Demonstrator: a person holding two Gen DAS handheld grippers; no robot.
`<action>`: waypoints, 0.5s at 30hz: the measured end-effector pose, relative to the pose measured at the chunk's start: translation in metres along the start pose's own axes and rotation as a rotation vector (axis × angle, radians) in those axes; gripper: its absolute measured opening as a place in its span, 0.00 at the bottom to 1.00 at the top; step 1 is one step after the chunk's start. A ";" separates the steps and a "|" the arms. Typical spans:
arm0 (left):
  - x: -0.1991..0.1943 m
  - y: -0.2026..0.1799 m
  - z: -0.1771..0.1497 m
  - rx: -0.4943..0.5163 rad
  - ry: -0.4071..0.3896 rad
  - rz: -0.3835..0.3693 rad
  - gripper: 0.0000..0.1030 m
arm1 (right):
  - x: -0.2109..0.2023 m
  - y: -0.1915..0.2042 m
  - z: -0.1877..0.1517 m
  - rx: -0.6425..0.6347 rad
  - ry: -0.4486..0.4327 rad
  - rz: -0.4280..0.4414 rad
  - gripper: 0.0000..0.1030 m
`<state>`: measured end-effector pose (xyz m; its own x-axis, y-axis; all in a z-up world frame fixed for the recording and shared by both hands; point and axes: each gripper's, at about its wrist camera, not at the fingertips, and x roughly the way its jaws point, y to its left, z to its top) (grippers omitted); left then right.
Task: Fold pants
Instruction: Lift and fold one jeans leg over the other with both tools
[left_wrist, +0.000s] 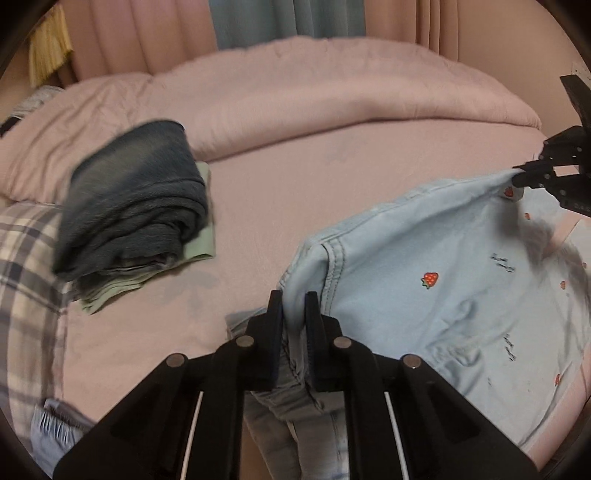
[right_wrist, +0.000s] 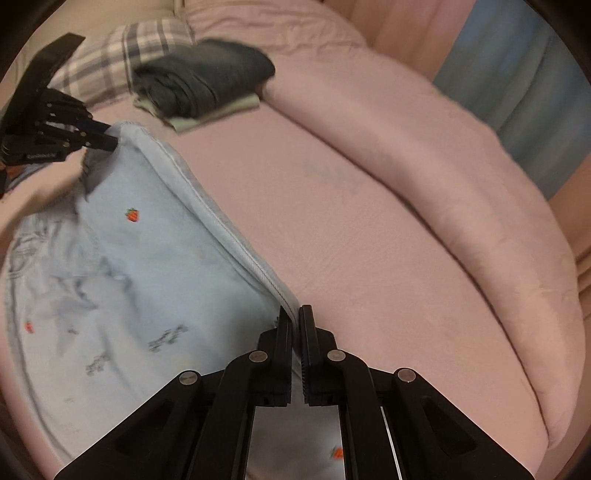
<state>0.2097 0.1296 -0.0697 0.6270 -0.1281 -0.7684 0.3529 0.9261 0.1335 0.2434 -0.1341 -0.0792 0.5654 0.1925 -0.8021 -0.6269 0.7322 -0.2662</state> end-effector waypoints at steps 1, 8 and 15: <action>-0.009 -0.003 -0.005 -0.001 -0.021 0.017 0.10 | -0.011 0.006 -0.005 -0.003 -0.016 -0.006 0.05; -0.049 -0.026 -0.058 -0.010 -0.150 0.088 0.11 | -0.061 0.061 -0.037 -0.073 -0.088 -0.048 0.05; -0.059 -0.023 -0.146 -0.225 -0.130 0.122 0.48 | -0.067 0.148 -0.102 -0.219 -0.033 -0.010 0.05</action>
<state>0.0634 0.1680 -0.1189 0.7446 -0.0417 -0.6662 0.1155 0.9910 0.0670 0.0582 -0.1047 -0.1198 0.5873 0.2094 -0.7818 -0.7203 0.5758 -0.3869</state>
